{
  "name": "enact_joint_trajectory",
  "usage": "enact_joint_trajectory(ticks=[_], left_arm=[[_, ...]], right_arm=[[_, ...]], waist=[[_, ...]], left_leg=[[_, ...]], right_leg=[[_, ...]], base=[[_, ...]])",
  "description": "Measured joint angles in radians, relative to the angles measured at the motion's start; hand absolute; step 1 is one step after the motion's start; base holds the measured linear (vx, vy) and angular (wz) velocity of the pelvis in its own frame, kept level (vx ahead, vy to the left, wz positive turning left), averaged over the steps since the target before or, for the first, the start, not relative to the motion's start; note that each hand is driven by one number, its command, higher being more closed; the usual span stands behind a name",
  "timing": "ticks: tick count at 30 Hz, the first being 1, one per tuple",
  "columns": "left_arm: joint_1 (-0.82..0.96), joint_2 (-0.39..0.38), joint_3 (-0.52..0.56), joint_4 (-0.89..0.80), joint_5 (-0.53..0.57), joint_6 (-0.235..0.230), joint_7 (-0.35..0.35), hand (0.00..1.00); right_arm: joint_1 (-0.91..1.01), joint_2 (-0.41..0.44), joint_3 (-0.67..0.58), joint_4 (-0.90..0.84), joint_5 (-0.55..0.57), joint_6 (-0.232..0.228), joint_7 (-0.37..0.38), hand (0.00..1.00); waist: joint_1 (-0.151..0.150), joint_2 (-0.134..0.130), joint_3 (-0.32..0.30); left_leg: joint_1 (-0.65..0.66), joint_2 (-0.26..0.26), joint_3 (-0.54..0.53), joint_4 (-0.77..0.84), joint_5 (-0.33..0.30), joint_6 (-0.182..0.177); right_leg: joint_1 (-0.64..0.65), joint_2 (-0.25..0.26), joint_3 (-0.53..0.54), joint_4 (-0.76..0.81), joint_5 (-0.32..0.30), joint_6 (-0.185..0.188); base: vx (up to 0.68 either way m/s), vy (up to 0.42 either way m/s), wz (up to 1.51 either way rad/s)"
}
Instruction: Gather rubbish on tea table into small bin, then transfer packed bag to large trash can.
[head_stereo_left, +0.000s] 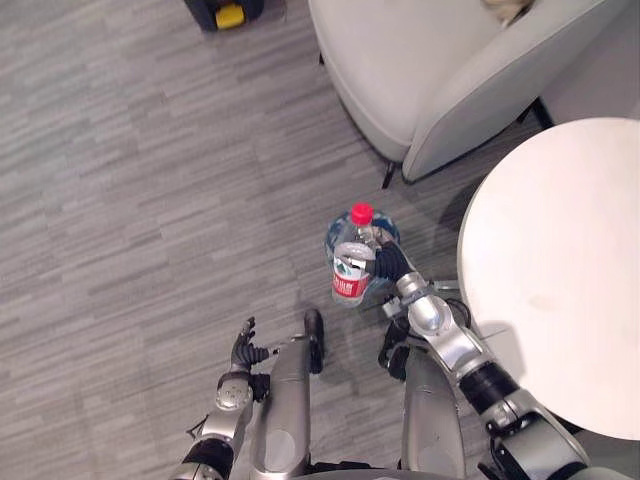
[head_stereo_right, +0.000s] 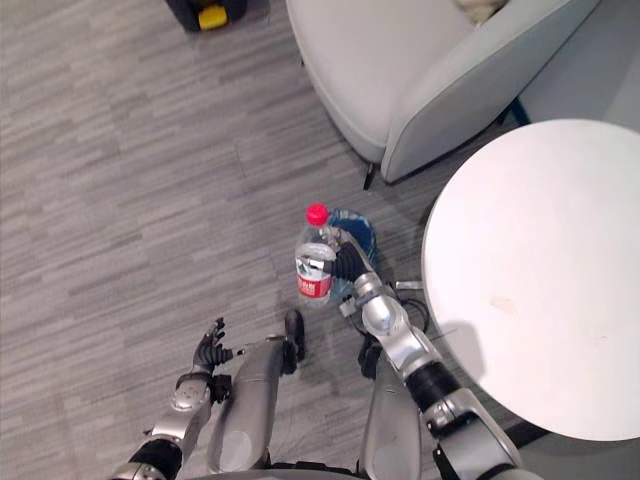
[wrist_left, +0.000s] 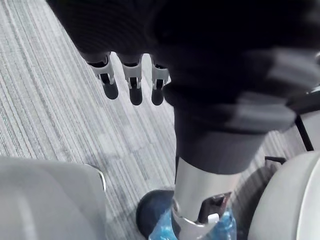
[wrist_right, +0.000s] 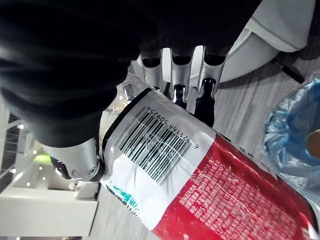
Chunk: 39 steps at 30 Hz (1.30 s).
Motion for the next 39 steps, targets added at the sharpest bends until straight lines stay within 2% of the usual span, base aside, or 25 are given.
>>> enact_joint_trajectory(ticks=[5, 7, 9, 13, 17, 30, 31, 39], left_arm=[[-0.096, -0.039, 0.038, -0.08, -0.002, -0.017, 0.012, 0.0], [-0.12, -0.045, 0.048, -0.124, -0.008, -0.023, 0.018, 0.0], [-0.145, -0.05, 0.074, -0.147, -0.021, -0.028, 0.02, 0.0], [-0.163, -0.039, 0.09, -0.166, -0.022, -0.043, 0.022, 0.0], [-0.162, -0.039, 0.104, -0.179, -0.032, -0.046, 0.023, 0.0], [-0.162, -0.039, 0.097, -0.197, -0.042, -0.065, 0.024, 0.0], [-0.162, -0.039, 0.096, -0.199, -0.042, -0.065, 0.024, 0.0], [-0.162, -0.04, 0.095, -0.2, -0.042, -0.065, 0.024, 0.0]], right_arm=[[-0.139, -0.002, -0.021, -0.004, -0.032, 0.002, -0.046, 1.0], [-0.199, 0.0, -0.033, 0.004, -0.038, 0.022, -0.069, 1.0], [-0.229, -0.002, -0.049, 0.016, -0.044, 0.031, -0.089, 1.0], [-0.294, -0.018, -0.062, 0.092, -0.057, 0.051, -0.115, 1.0], [-0.324, -0.028, -0.129, 0.16, -0.059, 0.065, -0.147, 1.0], [-0.396, -0.075, -0.226, 0.242, -0.067, 0.089, -0.22, 1.0], [-0.4, -0.076, -0.232, 0.242, -0.067, 0.091, -0.222, 0.0], [-0.403, -0.076, -0.246, 0.242, -0.066, 0.101, -0.23, 0.0]], waist=[[0.003, 0.0, 0.04], [0.008, -0.005, 0.056], [0.025, -0.005, 0.068], [0.029, -0.005, 0.07], [0.036, -0.005, 0.07], [0.049, -0.008, 0.068], [0.049, -0.008, 0.068], [0.047, -0.008, 0.067]], left_leg=[[-0.215, 0.011, -0.009, 0.13, -0.007, 0.012], [-0.311, 0.017, -0.013, 0.181, -0.009, 0.016], [-0.365, 0.017, -0.015, 0.213, -0.009, 0.017], [-0.457, 0.018, -0.035, 0.262, -0.01, 0.019], [-0.493, 0.017, -0.038, 0.265, -0.004, 0.021], [-0.519, 0.017, -0.048, 0.247, 0.017, 0.013], [-0.519, 0.017, -0.048, 0.247, 0.017, 0.013], [-0.519, 0.017, -0.049, 0.244, 0.013, 0.012]], right_leg=[[-0.199, -0.048, -0.011, 0.163, -0.049, -0.012], [-0.293, -0.065, -0.011, 0.227, -0.066, -0.021], [-0.35, -0.078, -0.008, 0.27, -0.079, -0.023], [-0.436, -0.089, -0.01, 0.331, -0.1, -0.035], [-0.474, -0.095, -0.013, 0.349, -0.108, -0.042], [-0.501, -0.096, -0.027, 0.353, -0.121, -0.042], [-0.501, -0.096, -0.028, 0.354, -0.122, -0.043], [-0.502, -0.096, -0.029, 0.355, -0.123, -0.043]], base=[[-0.11, -0.013, 0.26], [-0.09, -0.012, 0.17], [-0.06, -0.001, 0.11], [-0.05, -0.006, 0.08], [-0.04, -0.002, 0.07], [-0.03, 0.007, 0.03], [-0.03, 0.01, 0.02], [-0.04, 0.015, 0.01]])
